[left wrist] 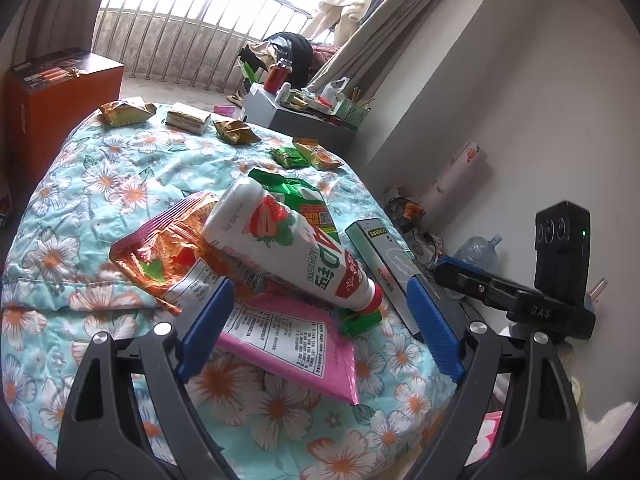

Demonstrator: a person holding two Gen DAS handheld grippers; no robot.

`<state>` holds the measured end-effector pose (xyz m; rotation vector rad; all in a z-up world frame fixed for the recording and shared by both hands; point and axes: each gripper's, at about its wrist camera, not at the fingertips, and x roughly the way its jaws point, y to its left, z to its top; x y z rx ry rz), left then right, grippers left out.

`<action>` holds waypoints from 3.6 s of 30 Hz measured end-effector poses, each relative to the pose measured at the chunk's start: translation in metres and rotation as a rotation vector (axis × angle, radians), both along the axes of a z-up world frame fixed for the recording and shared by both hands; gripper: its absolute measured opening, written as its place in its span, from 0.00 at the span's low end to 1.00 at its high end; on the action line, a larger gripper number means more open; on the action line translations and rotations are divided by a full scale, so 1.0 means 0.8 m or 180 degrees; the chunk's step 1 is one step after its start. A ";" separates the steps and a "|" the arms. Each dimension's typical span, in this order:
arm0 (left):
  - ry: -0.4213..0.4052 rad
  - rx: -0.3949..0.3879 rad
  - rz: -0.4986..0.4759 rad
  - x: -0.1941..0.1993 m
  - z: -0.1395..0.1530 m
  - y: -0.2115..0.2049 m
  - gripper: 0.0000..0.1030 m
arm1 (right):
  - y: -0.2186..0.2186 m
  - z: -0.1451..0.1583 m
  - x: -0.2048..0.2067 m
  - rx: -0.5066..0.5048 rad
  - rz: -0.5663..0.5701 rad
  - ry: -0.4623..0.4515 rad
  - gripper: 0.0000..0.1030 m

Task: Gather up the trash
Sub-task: 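Grasp the white AD drink bottle with the right tool, then lift the bottle with the right tool while the left tool grasps the silver charger box, then lift the silver box with the left tool while the right tool holds the bottle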

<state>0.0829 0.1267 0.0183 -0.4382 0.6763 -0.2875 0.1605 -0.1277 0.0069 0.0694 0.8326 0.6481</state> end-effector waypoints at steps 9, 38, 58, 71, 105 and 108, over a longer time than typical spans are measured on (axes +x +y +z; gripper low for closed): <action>0.0062 0.0120 0.0227 -0.013 -0.022 0.037 0.76 | 0.114 -0.018 0.056 -0.0420 0.0876 0.0075 0.78; 0.0168 0.0600 0.0457 -0.012 -0.029 0.042 0.47 | 0.031 -0.074 0.052 0.0688 0.0113 0.1487 0.66; 0.0365 0.0020 -0.0573 0.082 0.000 -0.108 0.57 | -0.191 -0.099 -0.039 0.2080 -0.0622 0.1578 0.62; 0.1471 -0.0640 -0.0708 0.187 -0.092 -0.215 0.63 | -0.266 -0.099 -0.083 0.2257 -0.0777 0.1337 0.61; 0.0745 0.0315 -0.0609 0.092 -0.009 -0.189 0.20 | -0.306 -0.101 -0.109 0.2348 -0.0943 0.1132 0.60; 0.0829 0.0462 -0.0615 0.051 -0.017 -0.164 0.20 | -0.298 -0.099 -0.100 0.2248 -0.0971 0.1155 0.60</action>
